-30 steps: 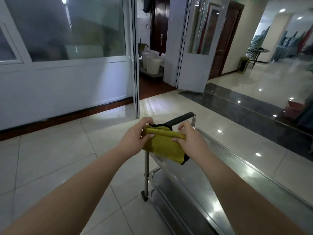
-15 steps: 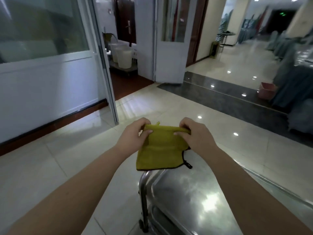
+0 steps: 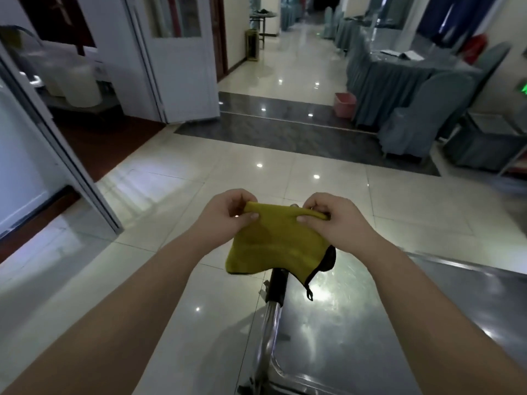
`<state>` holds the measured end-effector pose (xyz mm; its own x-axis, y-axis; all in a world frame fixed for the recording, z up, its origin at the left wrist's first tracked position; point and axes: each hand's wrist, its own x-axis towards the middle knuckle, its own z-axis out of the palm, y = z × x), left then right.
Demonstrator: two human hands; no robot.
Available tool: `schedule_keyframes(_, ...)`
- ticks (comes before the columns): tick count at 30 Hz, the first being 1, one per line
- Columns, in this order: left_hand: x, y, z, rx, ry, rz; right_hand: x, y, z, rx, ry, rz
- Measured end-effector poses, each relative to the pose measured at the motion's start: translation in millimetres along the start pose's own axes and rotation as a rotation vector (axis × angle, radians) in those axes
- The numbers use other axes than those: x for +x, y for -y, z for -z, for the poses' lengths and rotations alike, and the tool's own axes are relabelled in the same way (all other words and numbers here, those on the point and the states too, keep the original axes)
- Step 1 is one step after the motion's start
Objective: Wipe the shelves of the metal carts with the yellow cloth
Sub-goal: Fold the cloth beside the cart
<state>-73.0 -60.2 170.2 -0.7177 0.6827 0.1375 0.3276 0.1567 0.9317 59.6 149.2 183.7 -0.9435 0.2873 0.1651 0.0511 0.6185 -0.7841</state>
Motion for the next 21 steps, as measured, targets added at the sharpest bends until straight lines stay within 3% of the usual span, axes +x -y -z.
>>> schedule_keyframes(8,30,13,10,0.587,0.233,-0.006,-7,-9,2,0.055,0.038,-0.108)
schedule_keyframes(10,27,12,20,0.562,0.256,0.0,-13,-9,5,0.105,0.073,-0.093)
schedule_keyframes(15,34,3,40,0.207,0.413,0.11,-15,-10,19,0.269,0.138,-0.058)
schedule_keyframes(21,88,78,-6,0.375,0.314,0.267,37,-88,-10,-0.027,0.115,-0.314)
